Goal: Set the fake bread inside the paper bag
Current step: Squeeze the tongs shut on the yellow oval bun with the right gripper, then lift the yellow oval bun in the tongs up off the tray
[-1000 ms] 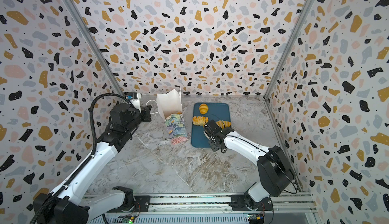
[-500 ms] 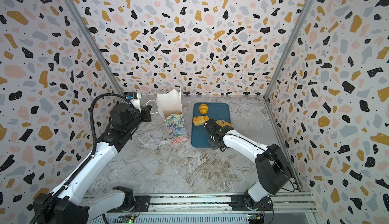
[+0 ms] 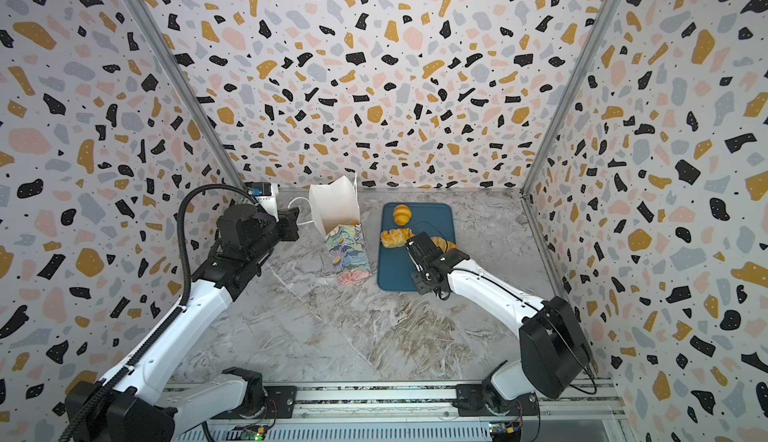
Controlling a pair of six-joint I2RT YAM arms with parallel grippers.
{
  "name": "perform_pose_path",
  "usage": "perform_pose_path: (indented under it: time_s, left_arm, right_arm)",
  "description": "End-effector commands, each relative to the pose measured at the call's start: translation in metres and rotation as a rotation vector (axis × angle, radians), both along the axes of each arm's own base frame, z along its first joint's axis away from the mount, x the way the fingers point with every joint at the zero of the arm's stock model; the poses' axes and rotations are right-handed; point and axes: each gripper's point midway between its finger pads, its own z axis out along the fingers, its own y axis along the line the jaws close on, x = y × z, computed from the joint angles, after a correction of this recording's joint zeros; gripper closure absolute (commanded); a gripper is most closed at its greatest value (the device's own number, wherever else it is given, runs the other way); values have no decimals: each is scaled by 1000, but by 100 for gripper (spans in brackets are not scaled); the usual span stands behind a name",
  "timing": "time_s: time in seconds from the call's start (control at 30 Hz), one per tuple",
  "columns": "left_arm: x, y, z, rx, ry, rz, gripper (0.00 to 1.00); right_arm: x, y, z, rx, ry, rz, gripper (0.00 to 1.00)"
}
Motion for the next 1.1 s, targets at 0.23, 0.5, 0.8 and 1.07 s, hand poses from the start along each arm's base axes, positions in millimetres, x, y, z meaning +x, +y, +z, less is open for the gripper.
perform_pose_path:
  time_s: [0.23, 0.5, 0.8, 1.07]
  left_arm:
    - [-1, 0, 5, 2, -25, 1, 100]
    - [0, -3, 3, -4, -16, -13, 100]
    - [1, -3, 1, 1, -11, -8, 100]
    - [-1, -1, 3, 6, -18, -1, 100]
  right_arm:
    - [-4, 12, 23, 126, -46, -6, 80]
    - [-9, 21, 15, 200, -29, 5, 82]
    - [-11, 23, 13, 253, -35, -12, 87]
    - [-6, 29, 22, 296, -51, 1, 89]
